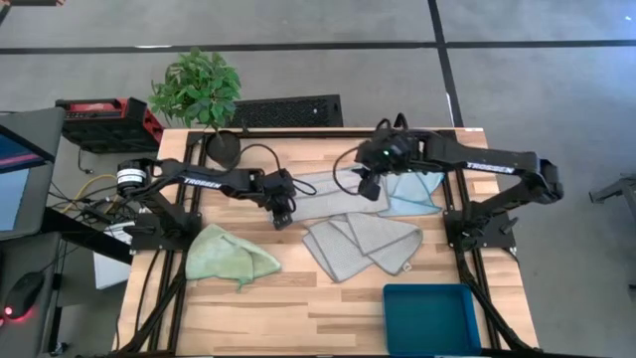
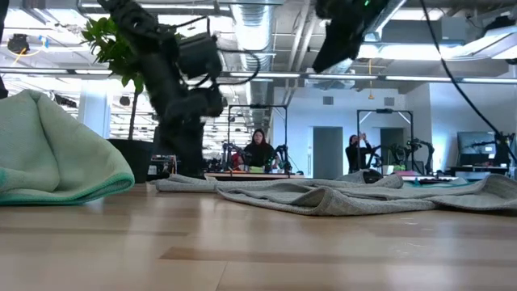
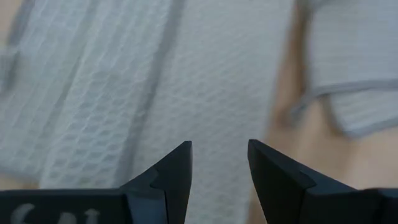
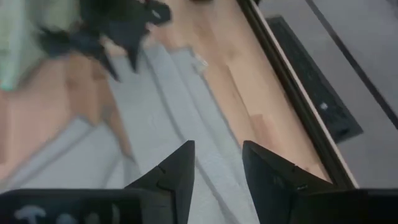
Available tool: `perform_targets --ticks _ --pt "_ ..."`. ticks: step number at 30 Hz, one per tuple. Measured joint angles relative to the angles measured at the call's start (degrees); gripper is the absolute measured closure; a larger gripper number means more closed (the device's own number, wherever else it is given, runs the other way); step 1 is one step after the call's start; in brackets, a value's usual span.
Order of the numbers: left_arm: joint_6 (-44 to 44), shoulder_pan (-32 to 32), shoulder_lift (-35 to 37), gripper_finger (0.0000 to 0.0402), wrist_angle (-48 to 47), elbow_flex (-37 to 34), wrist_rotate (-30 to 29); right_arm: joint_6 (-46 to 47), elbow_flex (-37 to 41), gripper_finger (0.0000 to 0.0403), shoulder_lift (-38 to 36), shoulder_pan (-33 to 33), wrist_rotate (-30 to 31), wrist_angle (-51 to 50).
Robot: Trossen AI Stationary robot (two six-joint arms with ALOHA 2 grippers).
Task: Fold microfiber towels
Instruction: Fold the gray microfiber cloth
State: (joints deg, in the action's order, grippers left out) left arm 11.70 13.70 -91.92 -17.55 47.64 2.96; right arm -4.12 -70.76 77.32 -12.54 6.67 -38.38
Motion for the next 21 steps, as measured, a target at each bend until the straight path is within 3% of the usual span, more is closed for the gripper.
perform_targets --ticks 11,21 --pt "0.0 1.5 0.0 0.0253 5.7 -5.2 -9.9 1.2 0.0 0.0246 -0.1 5.5 0.0 0.1" --pt "-3.0 3.4 0.0 0.0253 8.4 -5.6 -17.4 2.6 0.0 0.0246 -0.2 6.0 0.0 0.2"
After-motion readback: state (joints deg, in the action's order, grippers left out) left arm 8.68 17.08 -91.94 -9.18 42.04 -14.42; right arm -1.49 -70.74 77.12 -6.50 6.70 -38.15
